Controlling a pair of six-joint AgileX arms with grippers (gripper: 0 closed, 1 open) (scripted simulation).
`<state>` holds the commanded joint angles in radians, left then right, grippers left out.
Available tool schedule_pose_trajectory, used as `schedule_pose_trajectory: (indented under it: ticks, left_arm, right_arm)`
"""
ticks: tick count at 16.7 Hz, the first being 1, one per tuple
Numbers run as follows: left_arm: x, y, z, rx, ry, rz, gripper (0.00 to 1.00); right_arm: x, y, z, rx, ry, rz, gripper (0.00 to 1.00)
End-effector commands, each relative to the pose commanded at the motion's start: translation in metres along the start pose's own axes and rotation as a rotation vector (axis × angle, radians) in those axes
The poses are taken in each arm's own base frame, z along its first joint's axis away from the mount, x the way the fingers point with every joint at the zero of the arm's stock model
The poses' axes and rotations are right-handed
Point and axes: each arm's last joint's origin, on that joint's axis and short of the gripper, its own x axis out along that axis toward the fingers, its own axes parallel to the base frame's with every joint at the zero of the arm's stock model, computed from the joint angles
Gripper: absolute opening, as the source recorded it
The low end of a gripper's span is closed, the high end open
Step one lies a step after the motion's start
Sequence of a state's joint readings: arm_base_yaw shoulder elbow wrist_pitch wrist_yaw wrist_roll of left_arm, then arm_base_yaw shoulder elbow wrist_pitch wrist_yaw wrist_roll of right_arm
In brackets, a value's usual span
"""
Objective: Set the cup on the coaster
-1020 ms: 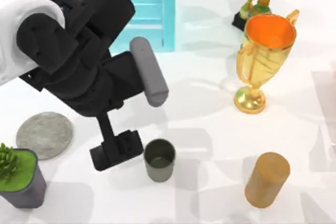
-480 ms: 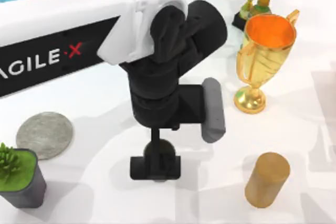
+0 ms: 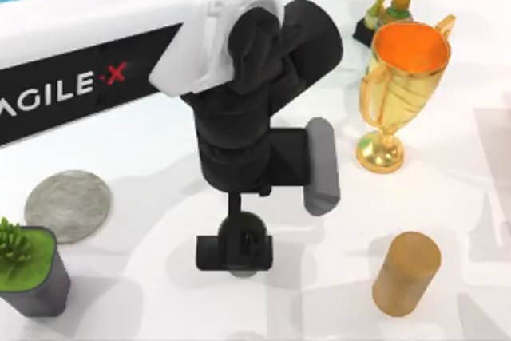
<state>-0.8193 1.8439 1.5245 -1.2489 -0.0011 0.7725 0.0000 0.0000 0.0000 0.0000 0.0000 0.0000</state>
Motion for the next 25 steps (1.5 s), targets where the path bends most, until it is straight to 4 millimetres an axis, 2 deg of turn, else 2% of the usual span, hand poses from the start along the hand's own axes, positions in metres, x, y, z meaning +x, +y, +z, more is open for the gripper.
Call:
schedule_pose_trajectory:
  ticks: [4,6,10,12,16,25]
  left_arm:
    - [0.033,0.027,-0.018,0.001,0.003,-0.004,1.0]
    - [0.052,0.029,-0.019,0.004,0.0,0.001,1.0]
    - [0.09,0.005,-0.003,0.002,0.004,-0.005,1.0]
    - [0.097,-0.005,0.003,0.003,0.001,-0.002,1.0]
    - [0.097,-0.005,0.004,0.003,0.001,-0.001,1.0]
    - [0.097,-0.005,0.004,0.003,0.001,-0.001,0.32]
  right_arm:
    - [0.0,0.0,0.0,0.0,0.0,0.0,1.0]
    - [0.0,0.0,0.0,0.0,0.0,0.0,1.0]
    - [0.0,0.0,0.0,0.0,0.0,0.0,1.0]
    - [0.0,0.0,0.0,0.0,0.0,0.0,1.0]
    - [0.0,0.0,0.0,0.0,0.0,0.0,1.0]
    - [0.0,0.0,0.0,0.0,0.0,0.0,1.0]
